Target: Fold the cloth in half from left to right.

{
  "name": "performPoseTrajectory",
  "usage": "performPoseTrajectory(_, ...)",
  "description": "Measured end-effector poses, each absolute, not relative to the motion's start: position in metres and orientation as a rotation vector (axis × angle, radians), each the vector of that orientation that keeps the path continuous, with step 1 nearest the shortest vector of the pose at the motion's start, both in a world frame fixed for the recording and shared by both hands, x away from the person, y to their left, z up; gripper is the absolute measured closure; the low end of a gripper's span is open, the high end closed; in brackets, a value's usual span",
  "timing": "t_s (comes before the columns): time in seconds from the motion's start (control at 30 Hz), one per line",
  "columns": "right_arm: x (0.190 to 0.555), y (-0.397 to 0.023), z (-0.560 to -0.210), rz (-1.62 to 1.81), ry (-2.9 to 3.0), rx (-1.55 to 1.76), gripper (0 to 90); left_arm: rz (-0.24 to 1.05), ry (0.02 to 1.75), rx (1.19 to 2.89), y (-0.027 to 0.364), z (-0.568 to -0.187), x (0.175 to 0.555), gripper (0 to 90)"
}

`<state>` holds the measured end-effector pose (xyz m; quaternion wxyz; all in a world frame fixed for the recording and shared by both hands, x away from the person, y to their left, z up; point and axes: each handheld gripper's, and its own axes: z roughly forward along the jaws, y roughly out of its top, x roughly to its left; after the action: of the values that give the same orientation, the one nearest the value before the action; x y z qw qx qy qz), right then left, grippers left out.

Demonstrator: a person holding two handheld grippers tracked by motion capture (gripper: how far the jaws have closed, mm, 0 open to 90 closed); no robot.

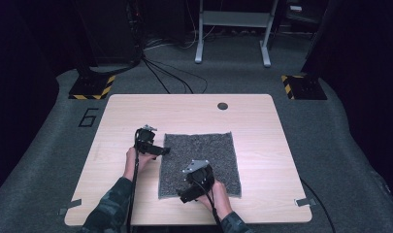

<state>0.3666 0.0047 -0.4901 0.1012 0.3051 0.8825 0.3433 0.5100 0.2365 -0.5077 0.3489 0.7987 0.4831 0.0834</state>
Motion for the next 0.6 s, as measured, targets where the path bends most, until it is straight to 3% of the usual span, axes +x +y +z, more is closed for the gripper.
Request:
performPoseTrajectory(0.33, 0.361, 0.04, -0.491, 1.03, 2.653, 0.815, 5.3, 0.199, 1.278, 2.041, 0.233, -0.51, 0.535, 12.4)
performPoseTrajectory(0.6, 0.355, 0.06, -0.498, 1.024, 2.652, 0.743, 16.1, 0.273, 1.264, 2.074, 0.224, -0.509, 0.545, 20.5)
